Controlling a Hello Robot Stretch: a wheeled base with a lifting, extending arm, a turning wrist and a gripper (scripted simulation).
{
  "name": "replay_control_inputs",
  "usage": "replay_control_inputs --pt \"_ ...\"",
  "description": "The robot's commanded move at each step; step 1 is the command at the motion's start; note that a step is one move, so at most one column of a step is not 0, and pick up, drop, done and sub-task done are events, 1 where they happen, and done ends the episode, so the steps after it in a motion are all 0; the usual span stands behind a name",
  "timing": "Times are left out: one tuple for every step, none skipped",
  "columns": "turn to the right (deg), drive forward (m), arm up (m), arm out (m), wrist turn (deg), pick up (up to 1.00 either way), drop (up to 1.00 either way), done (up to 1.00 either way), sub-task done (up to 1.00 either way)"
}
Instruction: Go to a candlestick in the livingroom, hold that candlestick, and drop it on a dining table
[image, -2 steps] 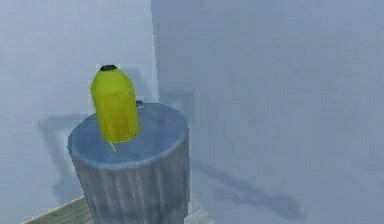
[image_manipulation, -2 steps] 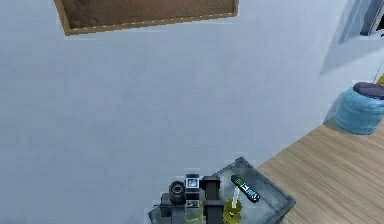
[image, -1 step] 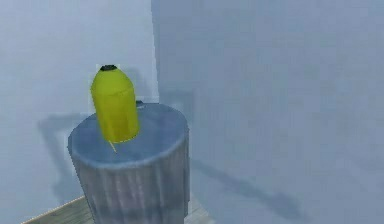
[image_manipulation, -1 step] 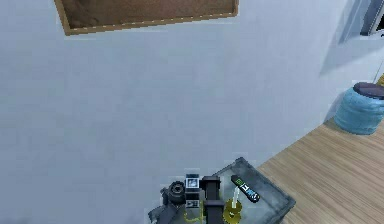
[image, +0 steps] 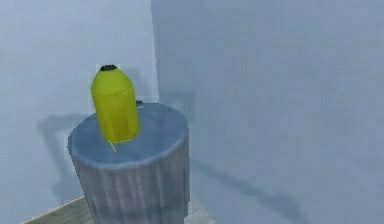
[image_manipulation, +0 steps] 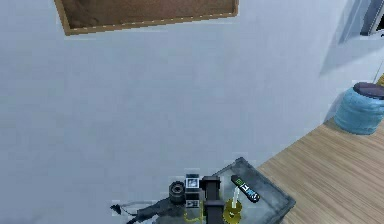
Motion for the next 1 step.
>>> replay_control_inputs --pt "0.0 0.0 0.0 0.0 45.0 0.0 0.0 0.0 0.0"
